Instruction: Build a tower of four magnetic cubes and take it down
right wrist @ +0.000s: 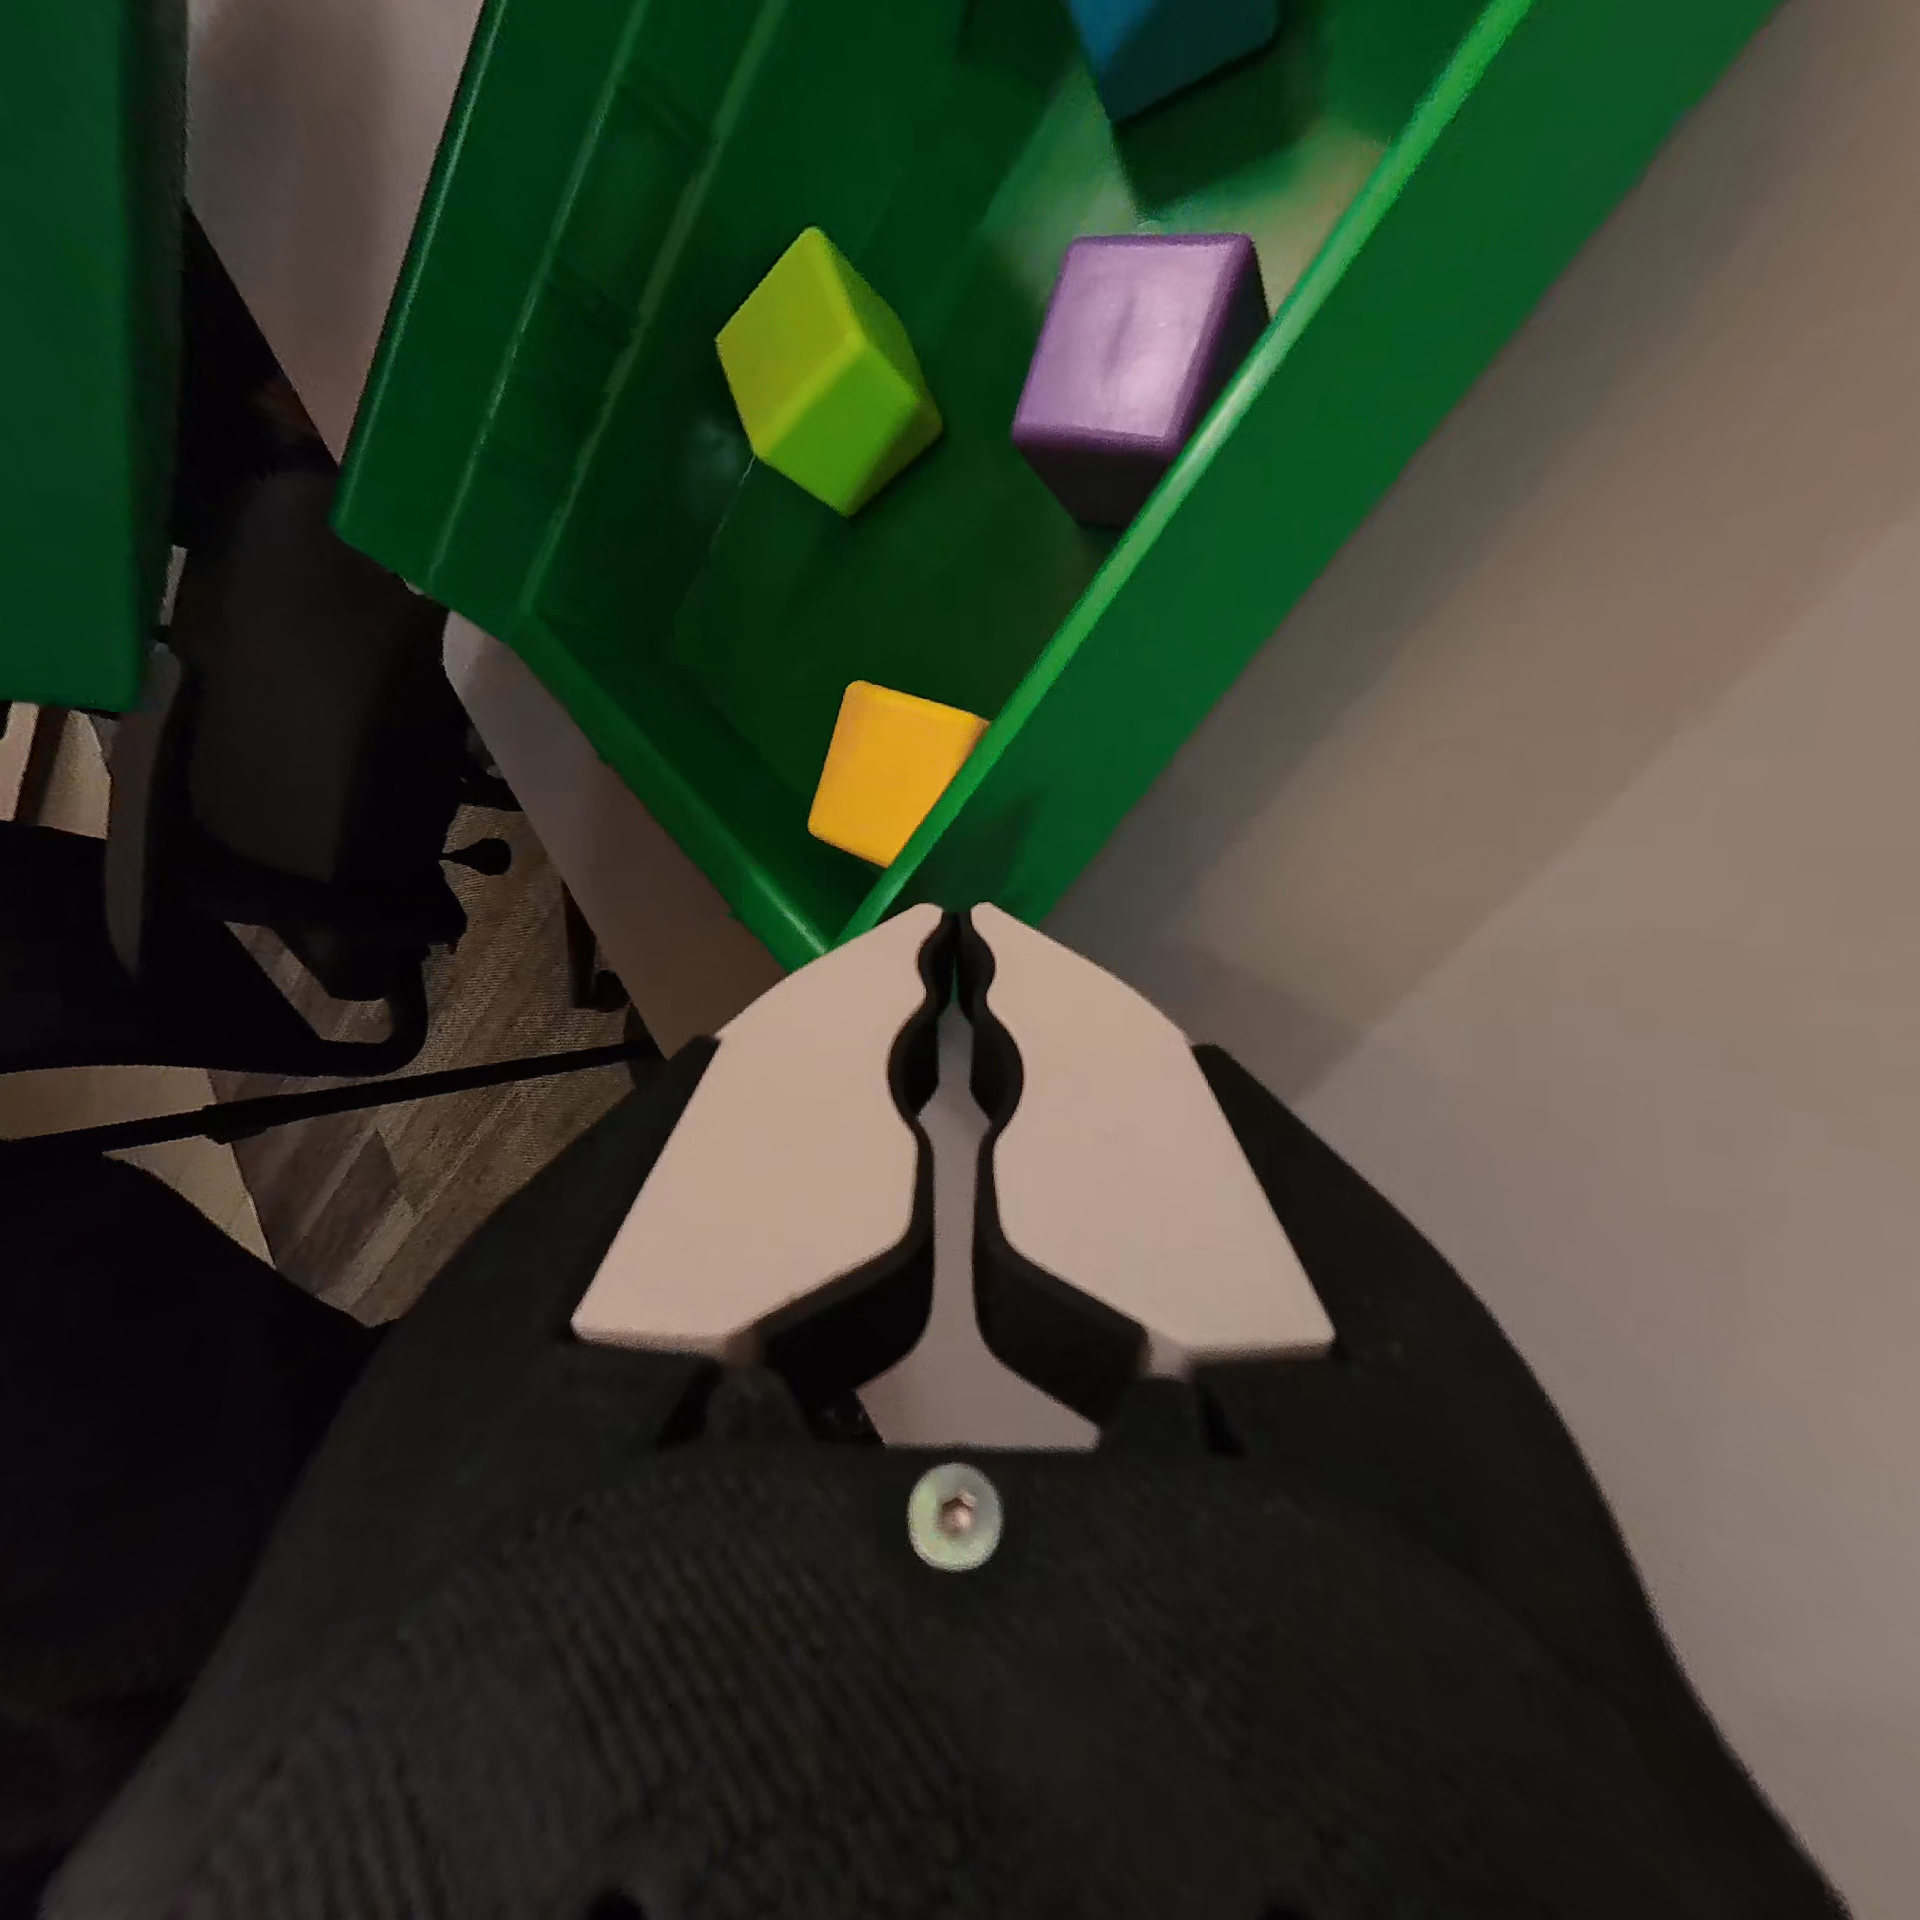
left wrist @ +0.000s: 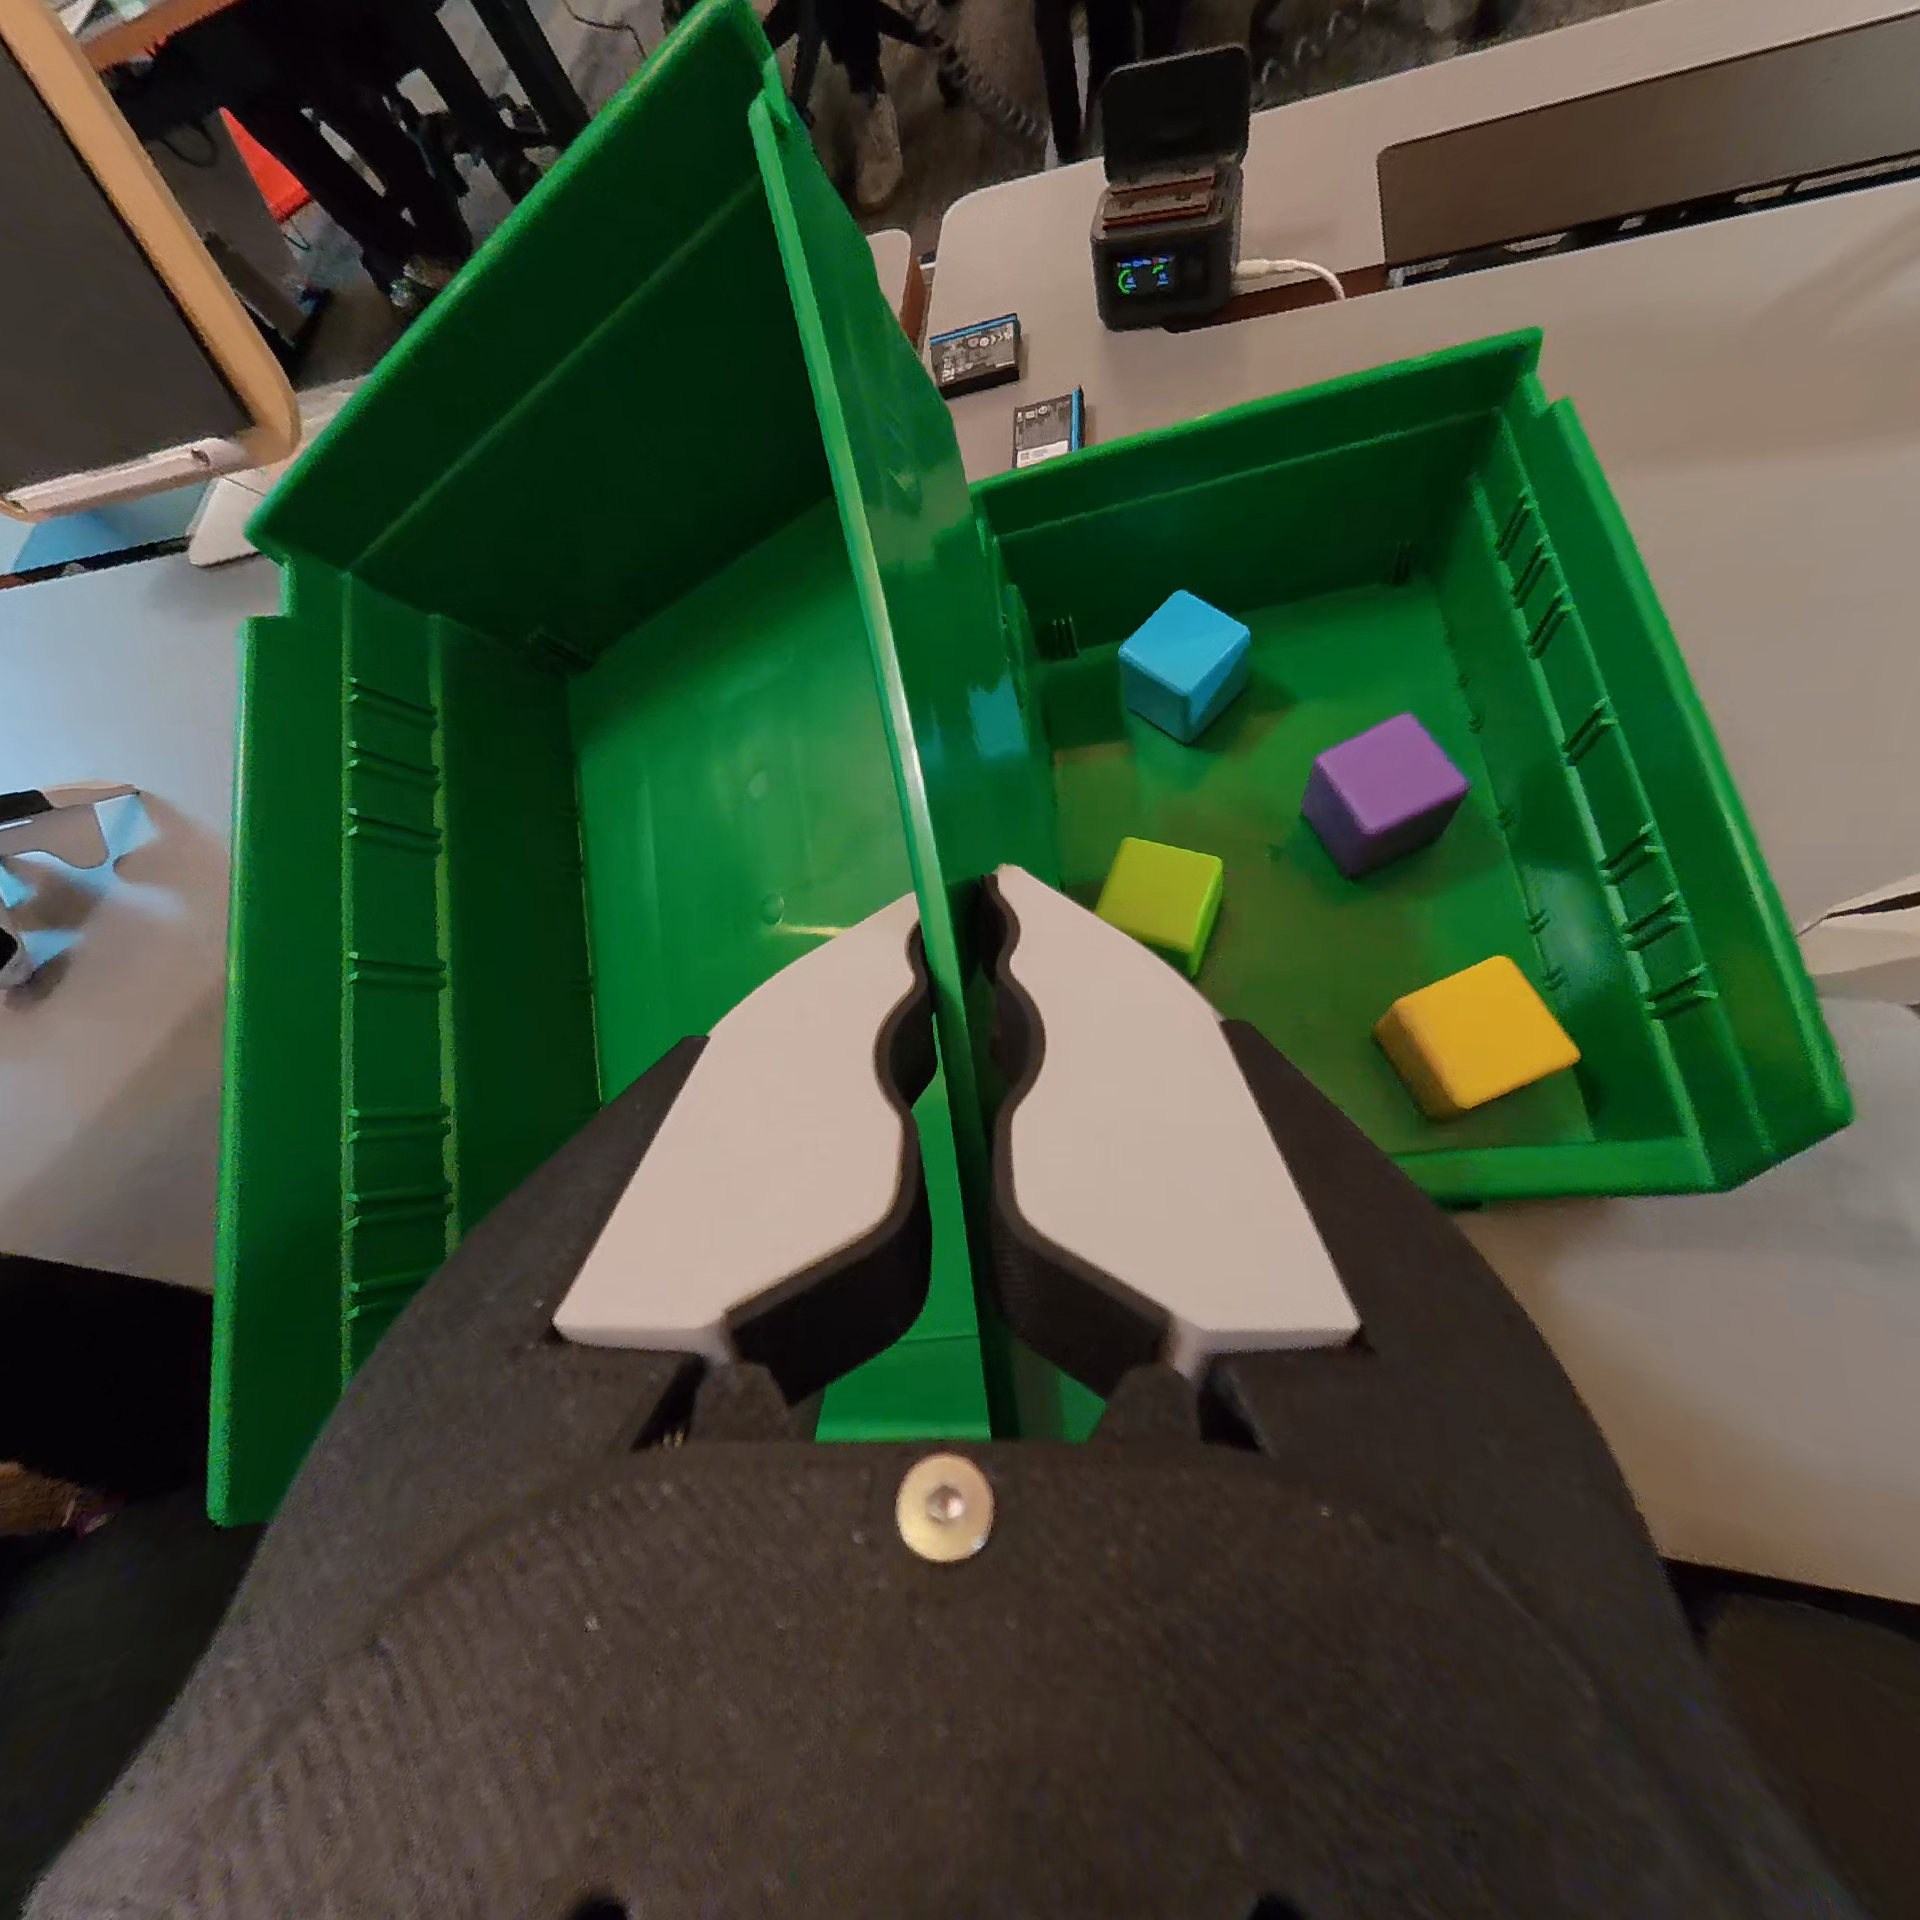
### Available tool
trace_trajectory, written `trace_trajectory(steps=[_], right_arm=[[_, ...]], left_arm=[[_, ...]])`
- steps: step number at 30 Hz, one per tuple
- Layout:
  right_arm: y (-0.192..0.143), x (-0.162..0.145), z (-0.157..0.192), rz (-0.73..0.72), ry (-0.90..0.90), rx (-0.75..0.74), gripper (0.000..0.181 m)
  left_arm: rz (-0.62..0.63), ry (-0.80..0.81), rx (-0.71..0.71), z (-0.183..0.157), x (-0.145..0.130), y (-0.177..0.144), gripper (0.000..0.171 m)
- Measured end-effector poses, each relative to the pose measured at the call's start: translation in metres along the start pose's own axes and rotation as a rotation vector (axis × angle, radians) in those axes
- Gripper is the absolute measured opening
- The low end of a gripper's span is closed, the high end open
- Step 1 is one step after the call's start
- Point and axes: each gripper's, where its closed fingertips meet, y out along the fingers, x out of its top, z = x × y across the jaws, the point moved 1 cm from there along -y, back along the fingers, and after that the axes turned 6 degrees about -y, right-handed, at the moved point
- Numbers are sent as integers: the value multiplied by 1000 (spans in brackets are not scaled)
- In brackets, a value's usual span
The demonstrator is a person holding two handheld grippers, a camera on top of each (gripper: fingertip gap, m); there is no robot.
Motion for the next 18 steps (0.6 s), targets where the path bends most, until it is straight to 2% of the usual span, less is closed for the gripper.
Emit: trace_trajectory(steps=[3, 9, 13, 18], right_arm=[[7, 4, 5, -6, -25, -4, 0], [7, 5, 17, -48, 62, 160, 0], [-28, 0, 12, -143, 30, 185, 2], [-97, -38, -2, -240, -79, 153, 11]], left_arm=[[-6, -3, -9, -1, 1, -1, 8], [-75, 6, -64, -10, 13, -19, 8], [-122, 19, -138, -27, 25, -39, 8], [-231, 106, -258, -77, 49, -72, 8]])
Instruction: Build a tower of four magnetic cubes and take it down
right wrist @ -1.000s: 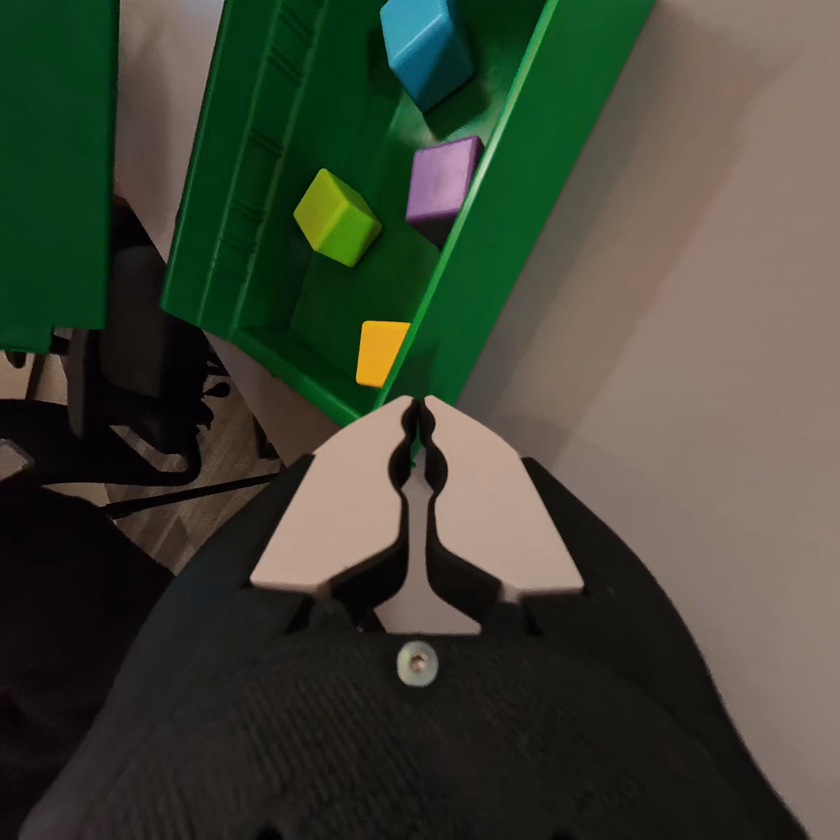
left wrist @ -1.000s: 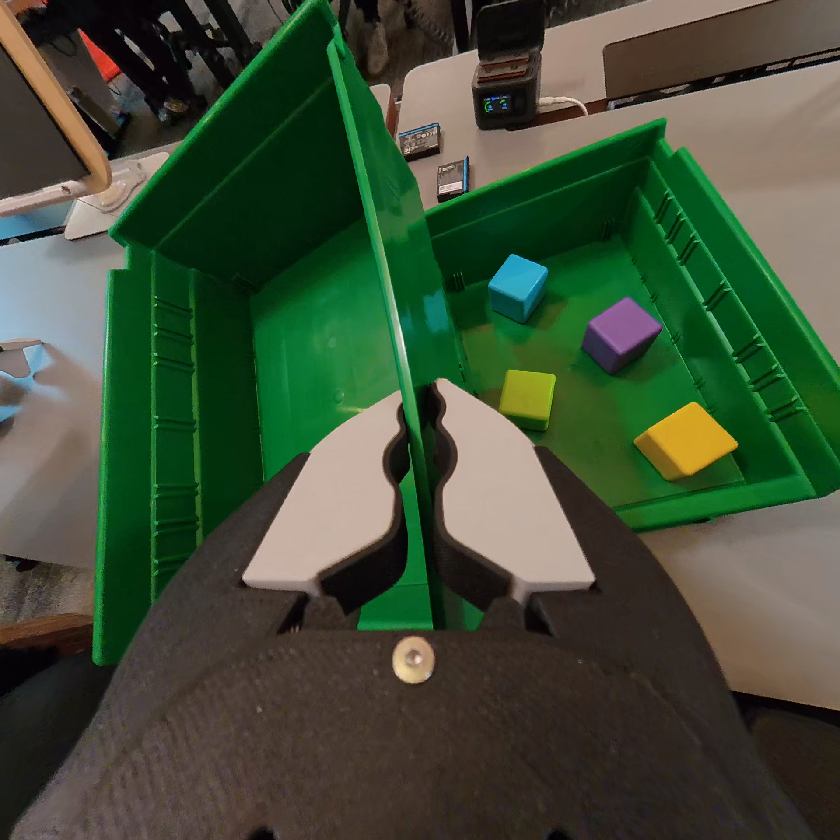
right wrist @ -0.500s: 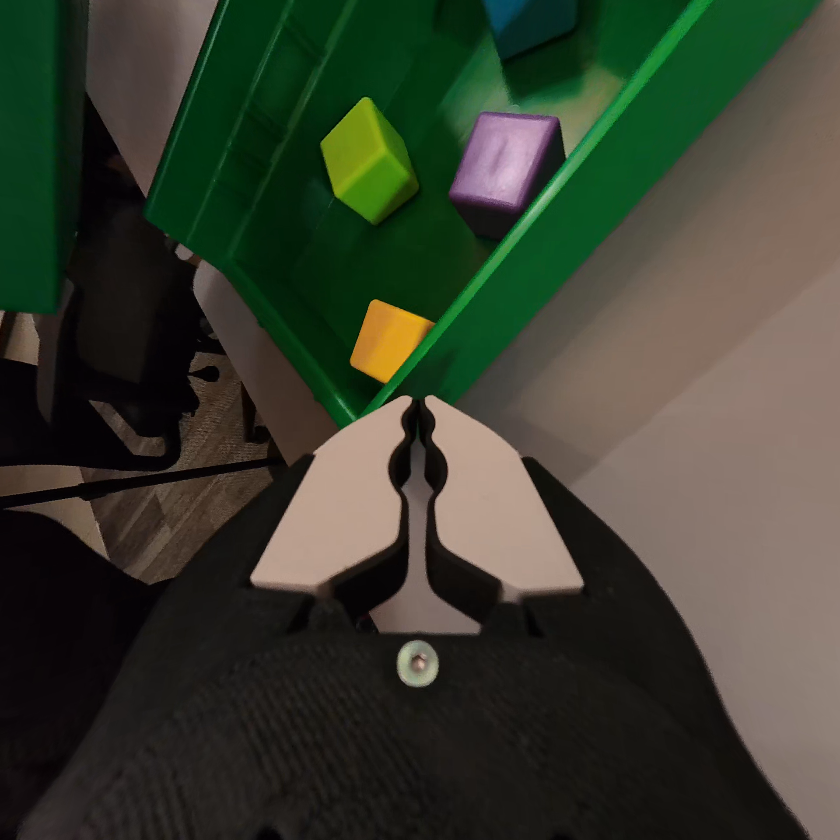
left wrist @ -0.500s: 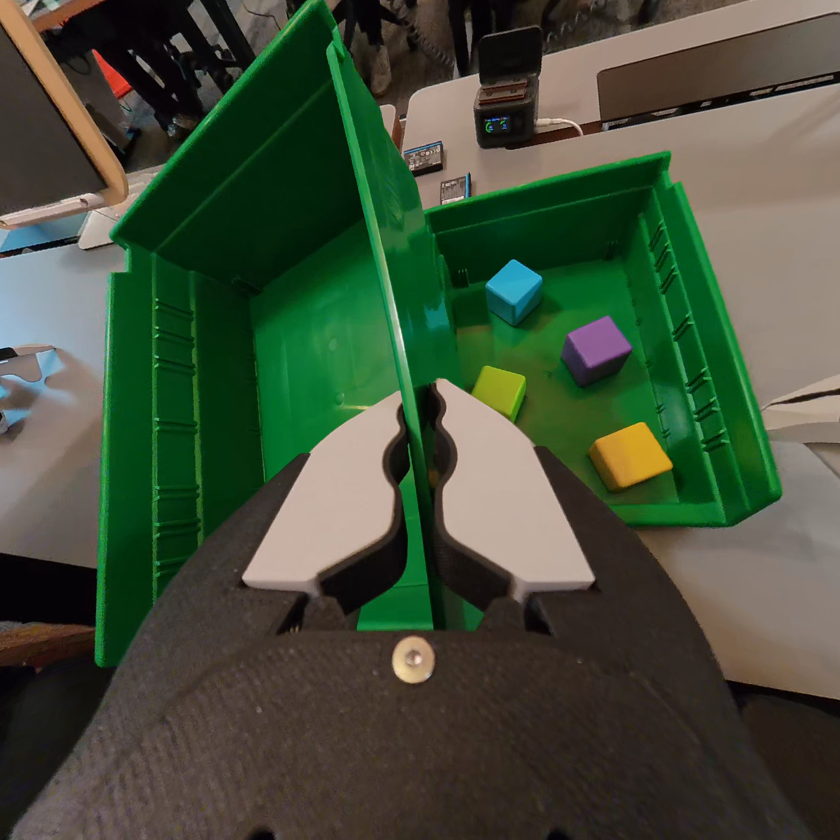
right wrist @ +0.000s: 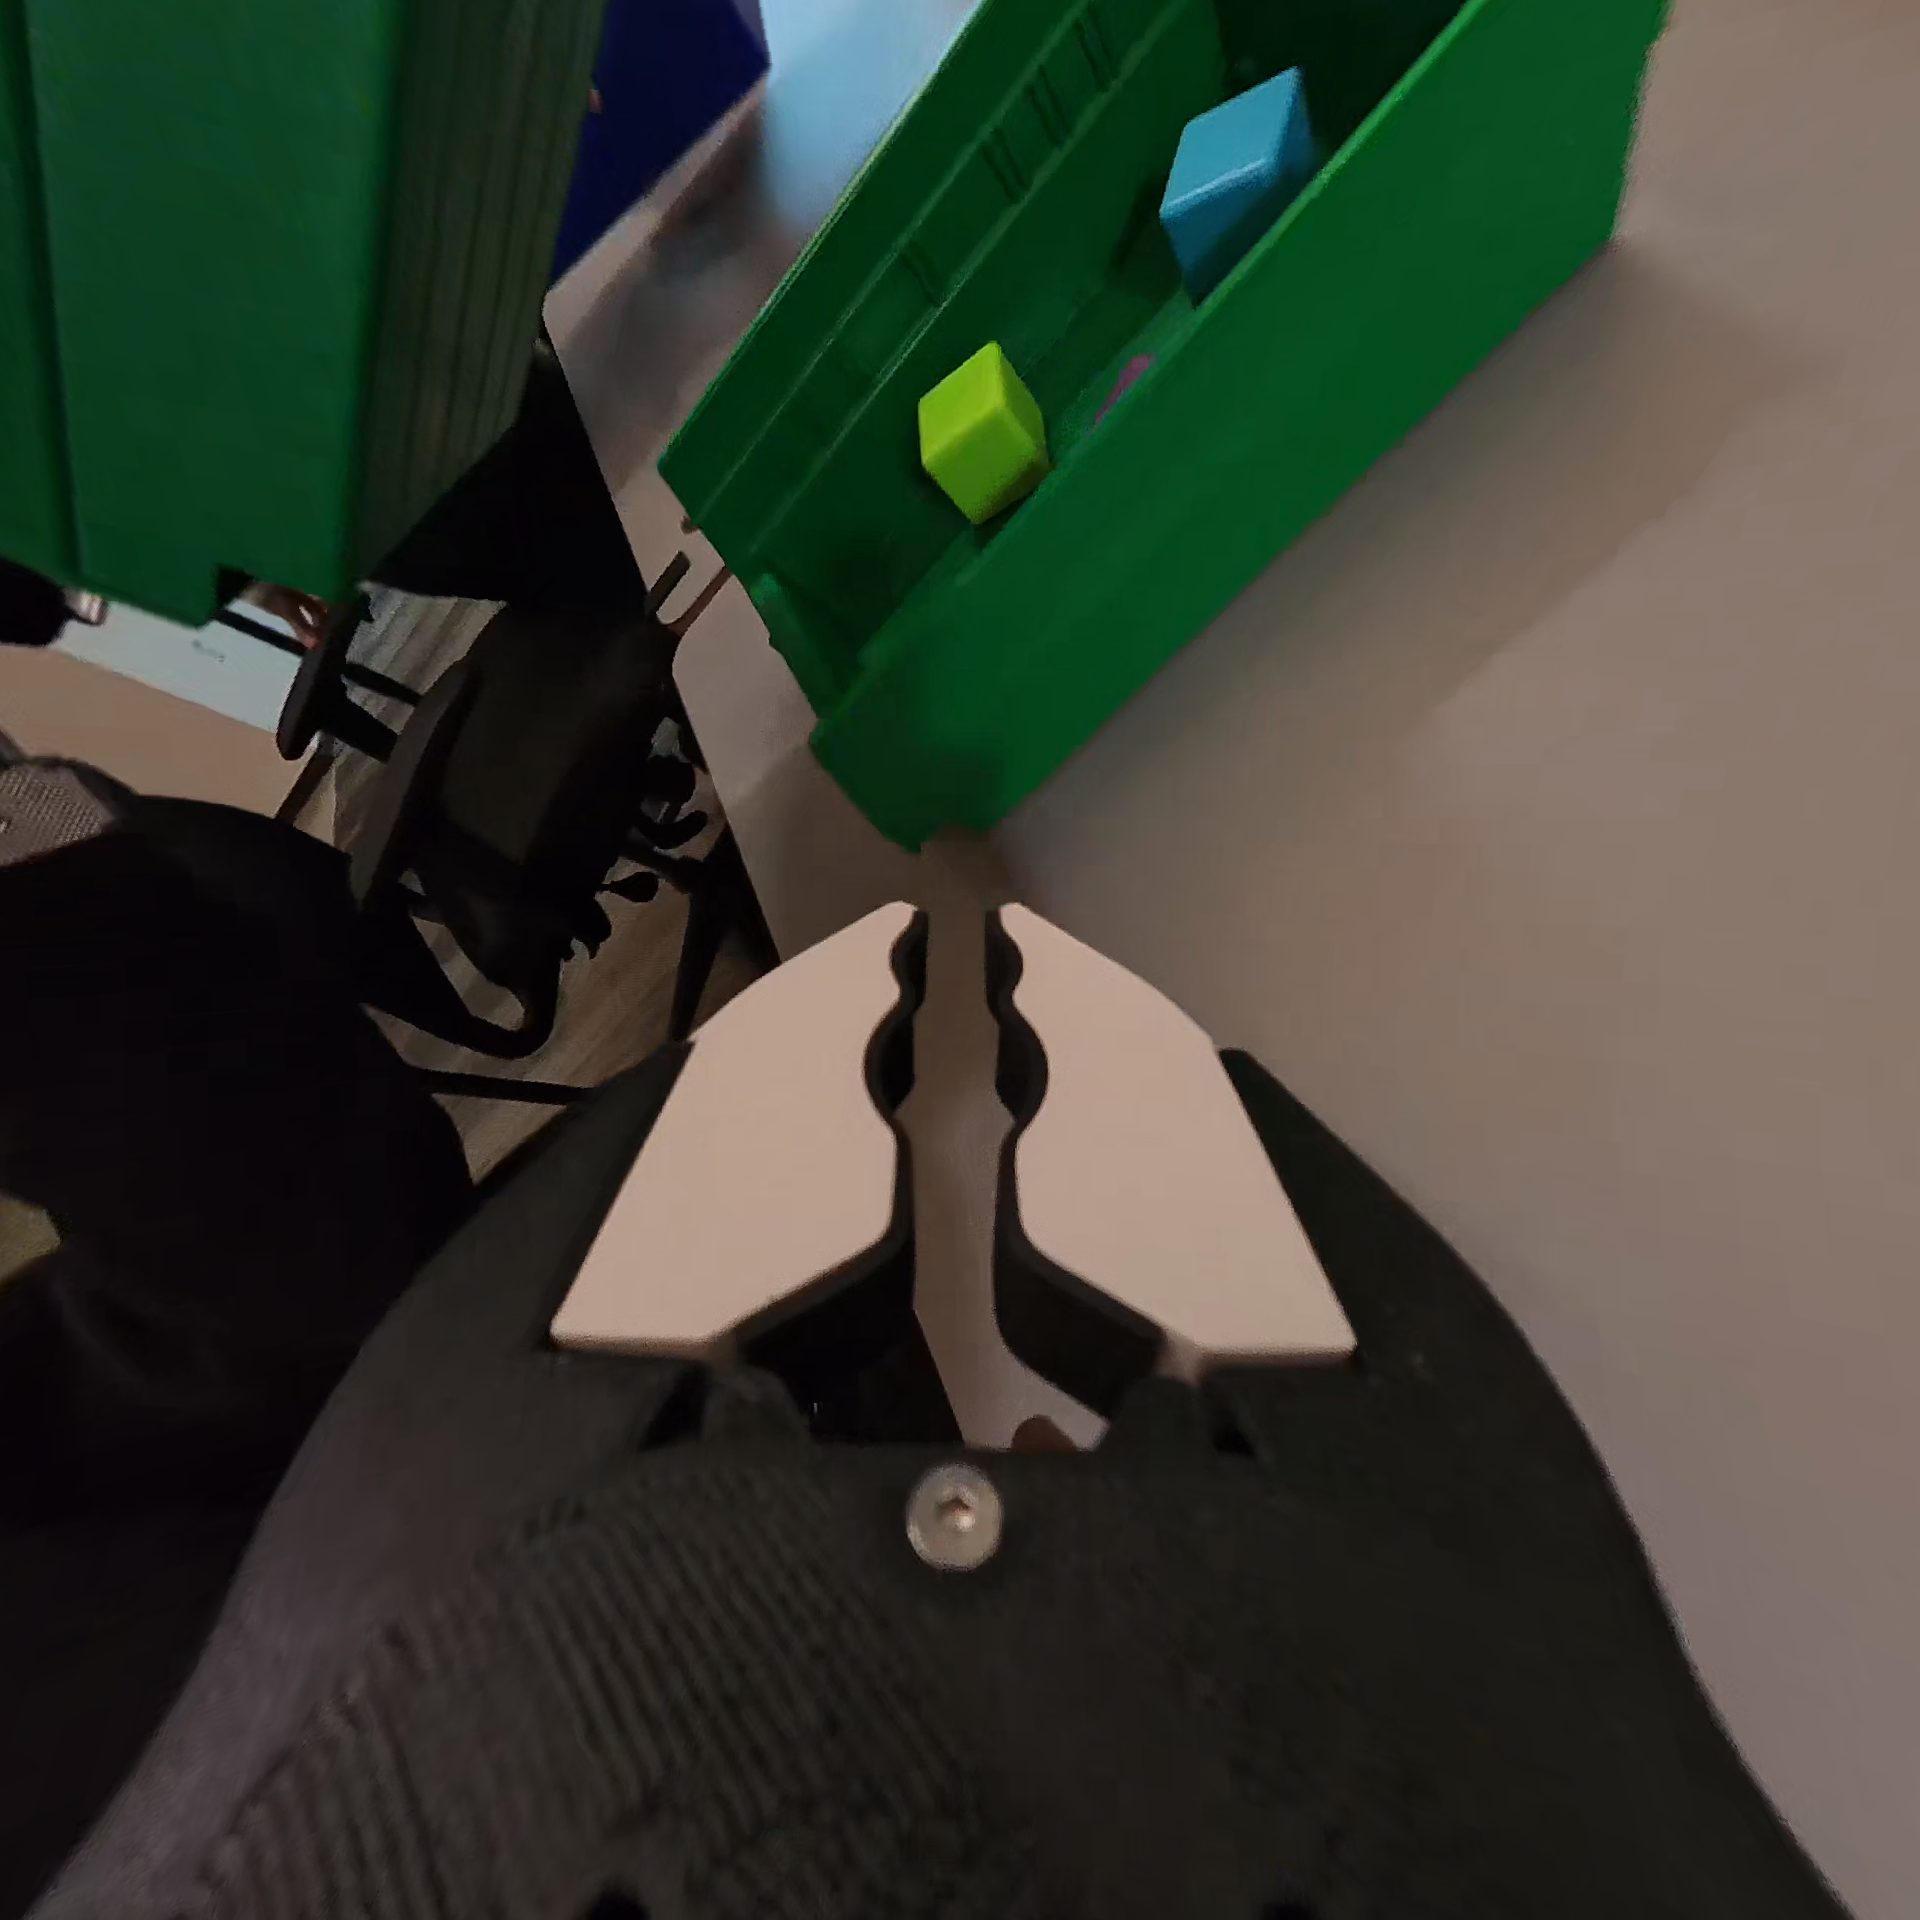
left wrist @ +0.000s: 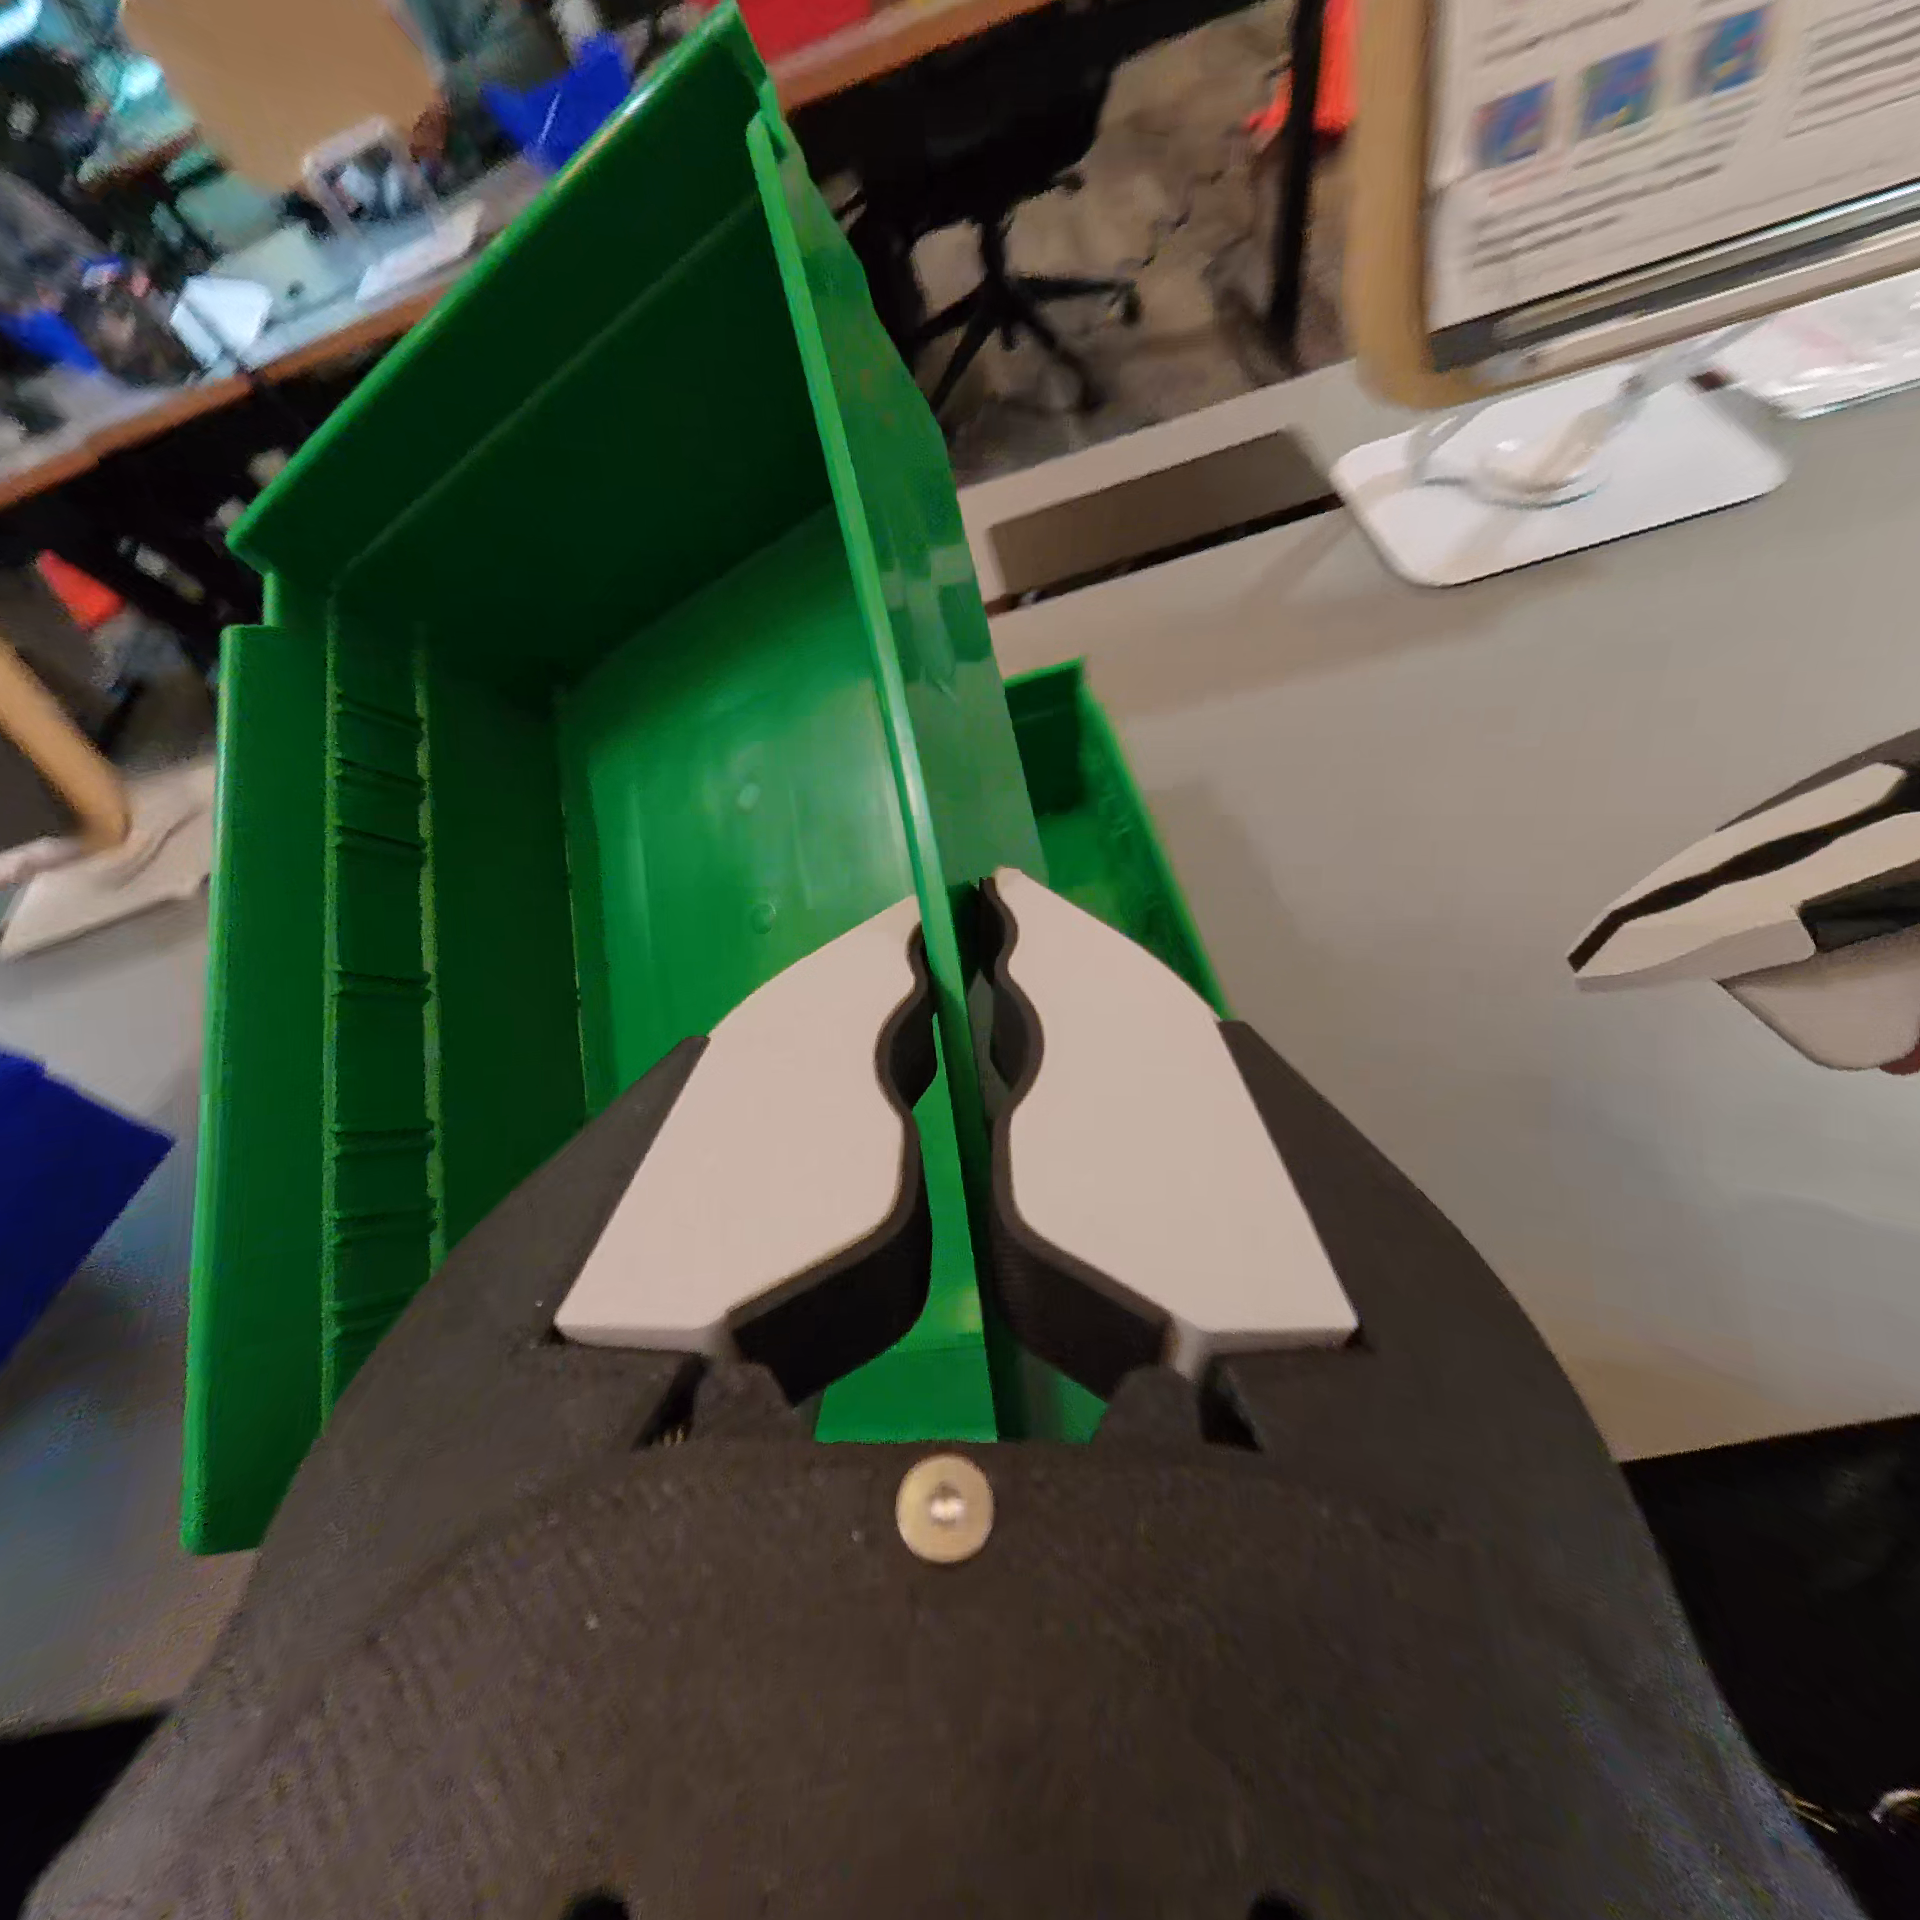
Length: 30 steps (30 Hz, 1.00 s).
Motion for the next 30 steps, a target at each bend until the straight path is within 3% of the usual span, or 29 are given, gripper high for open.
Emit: trace_trajectory(steps=[5, 8, 11, 18, 24, 26, 30], right_arm=[[-101, -34, -21, -179, 12, -86, 13], [-158, -71, -48, -217, -9, -184, 18], [-208, -118, -84, -226, 36, -298, 17], [-310, -195, -126, -472, 277, -393, 17], [-387, -213, -157, -726, 382, -646, 11], [-400, -210, -157, -768, 351, -704, 12], [-412, -211, -161, -771, 264, -844, 14]], left_arm=[[-101, 106, -227, -93, 34, -11, 8], [-100, 169, -380, -163, 40, -5, 8], [-58, 213, -530, -238, 35, 10, 8], [122, 316, -754, -406, -7, 73, 8], [177, 435, -810, -531, -36, 119, 7], [142, 516, -755, -561, -35, 129, 7], [159, 539, -801, -611, -40, 137, 7]])
